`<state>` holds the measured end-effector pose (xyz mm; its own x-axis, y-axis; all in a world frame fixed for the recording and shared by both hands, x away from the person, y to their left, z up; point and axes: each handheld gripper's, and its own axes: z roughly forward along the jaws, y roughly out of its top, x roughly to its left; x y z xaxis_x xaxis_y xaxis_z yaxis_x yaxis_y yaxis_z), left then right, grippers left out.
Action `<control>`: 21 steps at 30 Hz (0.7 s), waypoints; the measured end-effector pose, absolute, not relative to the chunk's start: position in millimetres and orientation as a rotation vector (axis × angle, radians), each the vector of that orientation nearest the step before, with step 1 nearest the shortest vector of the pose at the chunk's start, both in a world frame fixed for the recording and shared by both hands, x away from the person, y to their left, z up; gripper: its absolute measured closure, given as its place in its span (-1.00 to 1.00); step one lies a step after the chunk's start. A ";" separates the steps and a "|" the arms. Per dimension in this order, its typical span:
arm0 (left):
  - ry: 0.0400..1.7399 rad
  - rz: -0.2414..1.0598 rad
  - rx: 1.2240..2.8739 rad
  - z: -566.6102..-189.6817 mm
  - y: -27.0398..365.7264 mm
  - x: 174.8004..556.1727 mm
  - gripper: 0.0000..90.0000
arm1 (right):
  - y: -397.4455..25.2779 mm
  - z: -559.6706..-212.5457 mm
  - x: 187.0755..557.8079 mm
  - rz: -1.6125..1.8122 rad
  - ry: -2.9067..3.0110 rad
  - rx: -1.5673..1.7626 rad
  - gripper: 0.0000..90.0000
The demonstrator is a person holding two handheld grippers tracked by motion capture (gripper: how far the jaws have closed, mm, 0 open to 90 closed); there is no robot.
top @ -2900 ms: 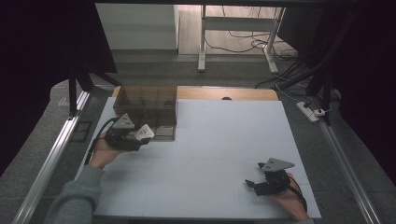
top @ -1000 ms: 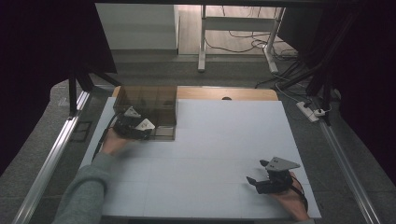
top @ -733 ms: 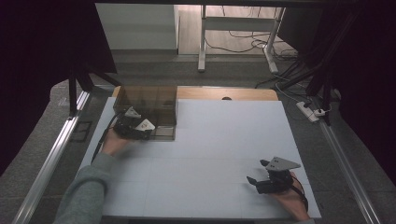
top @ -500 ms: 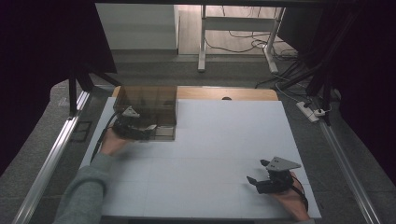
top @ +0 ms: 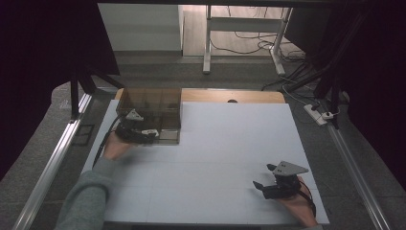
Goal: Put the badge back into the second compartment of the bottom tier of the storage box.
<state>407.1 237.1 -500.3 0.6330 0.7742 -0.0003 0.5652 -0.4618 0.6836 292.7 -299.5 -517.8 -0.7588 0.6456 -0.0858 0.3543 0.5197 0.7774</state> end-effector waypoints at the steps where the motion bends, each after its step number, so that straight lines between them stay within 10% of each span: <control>1: 1.041 0.411 2.196 -500.3 237.3 406.9 -0.37 | -299.6 -517.8 292.7 1.106 2.399 0.827 -0.66; 21: 0.980 0.381 2.195 -497.2 236.8 369.9 -0.36 | -301.5 -516.5 292.5 1.129 2.390 0.833 -0.66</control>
